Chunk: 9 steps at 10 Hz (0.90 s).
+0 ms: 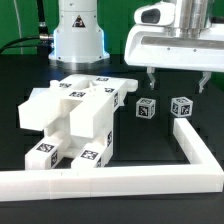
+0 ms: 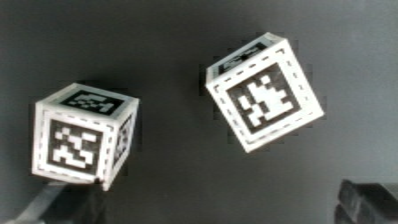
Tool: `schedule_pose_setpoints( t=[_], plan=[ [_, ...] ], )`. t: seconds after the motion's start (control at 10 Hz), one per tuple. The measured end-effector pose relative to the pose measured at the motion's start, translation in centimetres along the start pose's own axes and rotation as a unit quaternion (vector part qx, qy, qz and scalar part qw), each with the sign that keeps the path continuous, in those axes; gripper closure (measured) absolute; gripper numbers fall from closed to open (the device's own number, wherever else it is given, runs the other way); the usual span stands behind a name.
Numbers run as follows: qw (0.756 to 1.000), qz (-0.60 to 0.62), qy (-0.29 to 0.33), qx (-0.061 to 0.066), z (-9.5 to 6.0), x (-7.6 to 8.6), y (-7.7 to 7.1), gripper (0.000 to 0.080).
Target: Assemble chair
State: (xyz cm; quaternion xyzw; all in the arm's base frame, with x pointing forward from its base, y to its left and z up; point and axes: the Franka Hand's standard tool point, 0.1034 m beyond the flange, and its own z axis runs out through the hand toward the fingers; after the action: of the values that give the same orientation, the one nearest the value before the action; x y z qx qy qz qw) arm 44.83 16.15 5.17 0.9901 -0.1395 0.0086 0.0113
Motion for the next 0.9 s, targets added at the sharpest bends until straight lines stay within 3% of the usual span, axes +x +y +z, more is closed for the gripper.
schedule_pose_setpoints(
  t=[0.2,0.4,0.6,0.9],
  plan=[
    [1.0,-0.002,0.0,-0.001,0.0,0.0,0.0,0.0151],
    [0.996,-0.083,0.012,0.006,-0.2,-0.4,-1.6,0.0151],
    [0.989,-0.142,0.025,0.017,-0.2,0.4,-1.3,0.0151],
    [0.991,-0.132,0.024,0.017,-0.2,0.4,-1.3,0.0151]
  ],
)
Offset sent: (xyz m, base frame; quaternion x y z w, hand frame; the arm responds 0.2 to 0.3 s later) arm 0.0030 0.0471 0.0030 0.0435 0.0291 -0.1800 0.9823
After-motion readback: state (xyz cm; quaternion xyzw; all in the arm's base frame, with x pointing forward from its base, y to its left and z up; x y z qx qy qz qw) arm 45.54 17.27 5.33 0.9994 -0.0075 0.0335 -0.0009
